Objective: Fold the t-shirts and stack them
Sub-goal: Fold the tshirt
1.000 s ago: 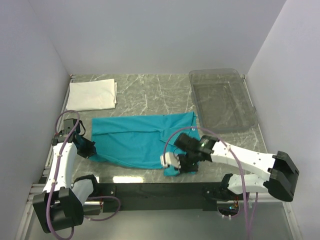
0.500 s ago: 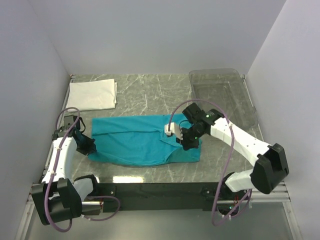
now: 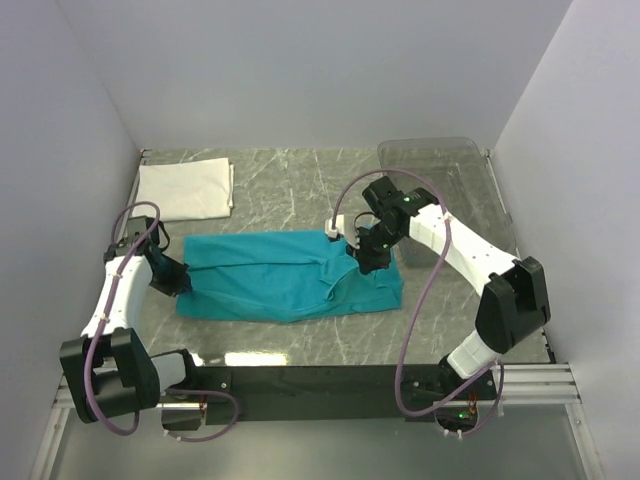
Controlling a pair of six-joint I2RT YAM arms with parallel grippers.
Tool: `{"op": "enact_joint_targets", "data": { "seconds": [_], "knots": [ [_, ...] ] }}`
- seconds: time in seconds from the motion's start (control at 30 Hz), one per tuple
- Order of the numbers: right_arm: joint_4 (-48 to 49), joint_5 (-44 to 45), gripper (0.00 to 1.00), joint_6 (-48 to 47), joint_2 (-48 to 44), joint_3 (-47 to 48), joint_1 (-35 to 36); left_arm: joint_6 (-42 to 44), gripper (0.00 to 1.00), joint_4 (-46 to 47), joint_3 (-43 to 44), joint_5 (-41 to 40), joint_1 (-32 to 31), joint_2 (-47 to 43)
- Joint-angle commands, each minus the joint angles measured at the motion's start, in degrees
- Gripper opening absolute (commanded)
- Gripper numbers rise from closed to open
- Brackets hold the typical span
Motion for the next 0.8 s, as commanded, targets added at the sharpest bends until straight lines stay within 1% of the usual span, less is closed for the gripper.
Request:
{"op": "enact_joint_targets", "data": {
  "seconds": [0.0, 0.33, 0.37, 0.47, 0.77],
  "knots": [
    [-0.75, -0.67, 0.00, -0.89, 2.34, 4.60, -0.95, 1.32, 0.01, 2.37, 3.57, -0.21, -0.01, 1.46],
    [0.22, -0.58, 0.00, 0.78, 9.03, 10.49, -1.83, 2.20, 0.01, 4.66, 8.23, -0.21, -0.10, 9.81],
    [0.39, -0.76, 0.00, 1.22, 9.47, 11.19, -1.92, 2.29, 0.01, 4.84, 8.49, -1.86, -0.10, 11.03],
    [0.83, -1.11, 0.00, 2.09, 11.14, 13.03, -2.53, 2.64, 0.00, 5.01, 9.37, -2.57, -0.10, 13.23],
    [1.36, -1.55, 0.00, 3.77, 14.57, 16.38, -4.02, 4.22, 0.01, 5.54, 10.60, -4.95, -0.10, 16.75]
  ]
}}
